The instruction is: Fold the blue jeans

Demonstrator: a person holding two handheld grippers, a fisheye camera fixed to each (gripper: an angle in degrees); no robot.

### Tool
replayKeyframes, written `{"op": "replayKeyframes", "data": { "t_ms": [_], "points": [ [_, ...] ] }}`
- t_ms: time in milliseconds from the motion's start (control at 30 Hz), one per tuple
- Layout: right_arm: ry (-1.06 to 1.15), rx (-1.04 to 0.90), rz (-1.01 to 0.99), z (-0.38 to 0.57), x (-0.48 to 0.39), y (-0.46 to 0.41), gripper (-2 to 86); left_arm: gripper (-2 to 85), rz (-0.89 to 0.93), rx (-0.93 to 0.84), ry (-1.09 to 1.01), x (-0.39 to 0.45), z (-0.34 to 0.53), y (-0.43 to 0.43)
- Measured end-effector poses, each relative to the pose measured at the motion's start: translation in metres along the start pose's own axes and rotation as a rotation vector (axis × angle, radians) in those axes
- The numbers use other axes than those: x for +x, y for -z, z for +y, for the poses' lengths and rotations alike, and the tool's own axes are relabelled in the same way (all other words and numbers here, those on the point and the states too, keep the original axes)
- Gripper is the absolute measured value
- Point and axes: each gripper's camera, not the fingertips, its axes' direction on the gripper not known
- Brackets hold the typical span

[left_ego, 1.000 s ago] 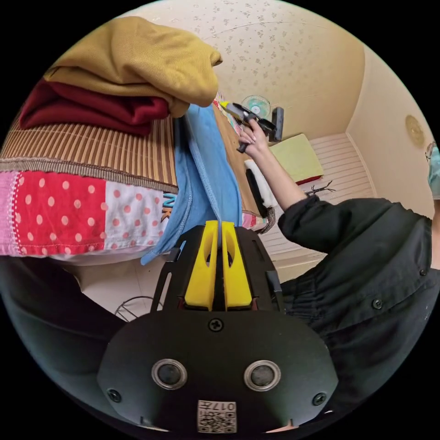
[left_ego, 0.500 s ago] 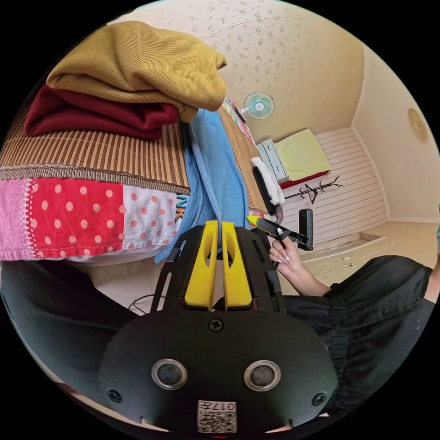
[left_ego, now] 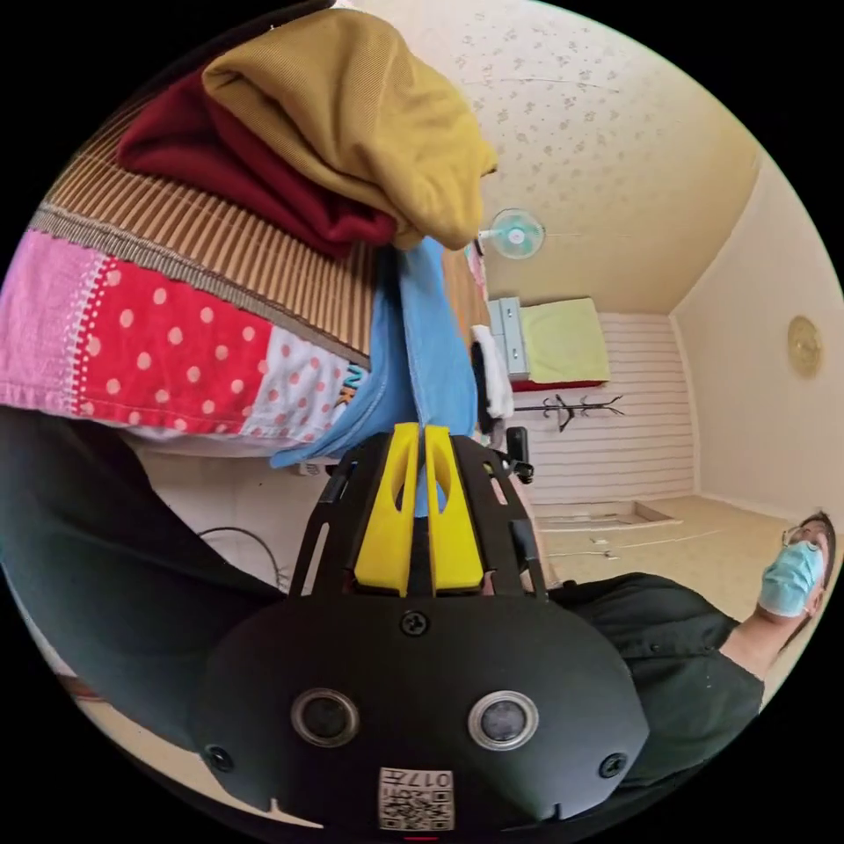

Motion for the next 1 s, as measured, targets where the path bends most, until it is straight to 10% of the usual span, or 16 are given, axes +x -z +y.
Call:
{"op": "replayKeyframes", "data": {
  "t_ms": [233,1000],
  "points": [
    [-0.024,-0.024,0.461,-0.003,-0.01,-0.03,2.8,6.0,-0.091,-0.059,0.069,-0.024,-0.011,-0.036],
    [0.172,0.193,0.457,0.008,-0.086,-0.04,0.7,-1.0,-0.169,-0.07,-0.114,0.004,-0.023,-0.068]
  ]
}}
